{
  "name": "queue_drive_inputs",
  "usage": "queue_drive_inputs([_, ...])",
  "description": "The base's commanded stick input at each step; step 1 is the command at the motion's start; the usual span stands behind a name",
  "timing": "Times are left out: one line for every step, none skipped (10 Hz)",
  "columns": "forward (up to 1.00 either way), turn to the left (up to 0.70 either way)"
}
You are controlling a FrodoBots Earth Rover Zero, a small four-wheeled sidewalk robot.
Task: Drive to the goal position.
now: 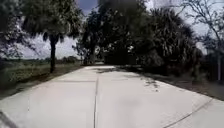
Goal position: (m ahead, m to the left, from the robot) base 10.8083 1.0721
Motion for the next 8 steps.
queue_drive_inputs([0.83, 0.0])
queue_drive_inputs([0.83, 0.0])
queue_drive_inputs([0.83, 0.0])
queue_drive_inputs([0.83, 0.0])
queue_drive_inputs([0.83, 0.0])
queue_drive_inputs([0.83, 0.0])
queue_drive_inputs([0.83, 0.0])
queue_drive_inputs([0.83, 0.0])
